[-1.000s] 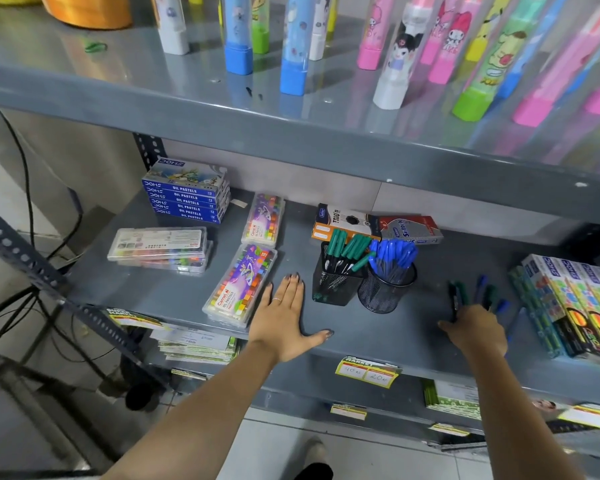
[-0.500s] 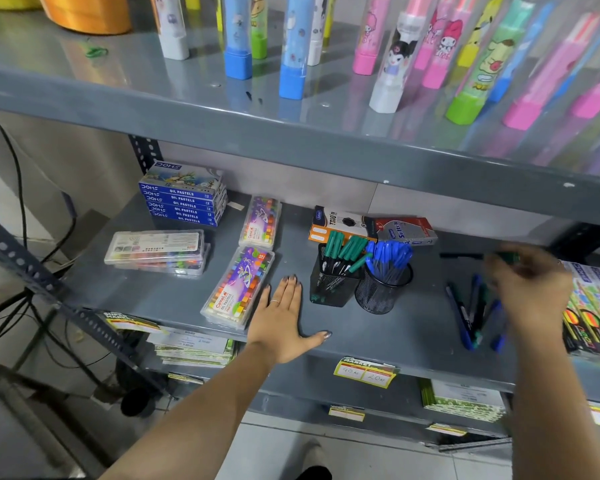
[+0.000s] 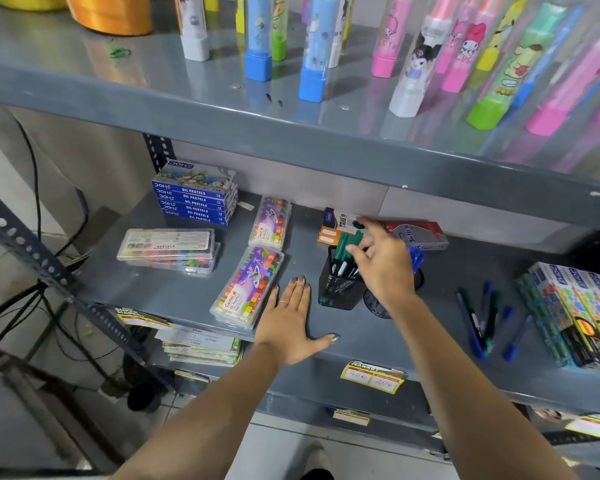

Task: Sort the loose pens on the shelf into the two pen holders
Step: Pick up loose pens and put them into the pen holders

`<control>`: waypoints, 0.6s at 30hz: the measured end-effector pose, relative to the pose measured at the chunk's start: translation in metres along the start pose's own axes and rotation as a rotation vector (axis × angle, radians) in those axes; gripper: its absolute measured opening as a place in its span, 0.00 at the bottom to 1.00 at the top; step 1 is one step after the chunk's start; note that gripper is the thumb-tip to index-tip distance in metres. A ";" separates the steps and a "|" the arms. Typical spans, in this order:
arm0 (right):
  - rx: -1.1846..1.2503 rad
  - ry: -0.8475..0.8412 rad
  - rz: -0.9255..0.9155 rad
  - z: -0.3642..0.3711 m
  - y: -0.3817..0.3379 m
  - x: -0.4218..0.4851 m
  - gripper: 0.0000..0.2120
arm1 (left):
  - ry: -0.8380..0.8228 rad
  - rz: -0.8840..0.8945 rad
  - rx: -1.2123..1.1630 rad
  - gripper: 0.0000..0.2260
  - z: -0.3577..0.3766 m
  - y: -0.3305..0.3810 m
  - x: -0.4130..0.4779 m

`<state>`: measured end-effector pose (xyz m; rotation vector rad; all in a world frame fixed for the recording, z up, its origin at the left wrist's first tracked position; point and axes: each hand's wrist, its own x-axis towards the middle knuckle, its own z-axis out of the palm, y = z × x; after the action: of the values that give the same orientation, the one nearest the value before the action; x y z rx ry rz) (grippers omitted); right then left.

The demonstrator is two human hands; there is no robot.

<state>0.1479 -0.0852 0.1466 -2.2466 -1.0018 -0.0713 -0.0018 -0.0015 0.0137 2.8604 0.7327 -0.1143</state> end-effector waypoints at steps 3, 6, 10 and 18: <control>-0.116 0.054 -0.089 0.012 0.009 -0.009 0.15 | 0.002 -0.001 -0.010 0.51 0.001 0.000 0.000; -0.279 0.148 -0.128 0.013 0.016 -0.016 0.15 | 0.004 0.000 -0.009 0.51 0.001 0.000 0.000; -0.216 0.271 -0.010 -0.002 0.025 -0.019 0.14 | 0.007 0.005 0.001 0.51 0.002 0.000 0.001; -0.350 0.111 0.136 -0.019 0.045 -0.022 0.08 | 0.001 0.009 -0.005 0.51 0.001 0.000 0.001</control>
<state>0.1667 -0.1328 0.1294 -2.5893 -0.8250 -0.3306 -0.0013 -0.0014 0.0126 2.8587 0.7198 -0.1094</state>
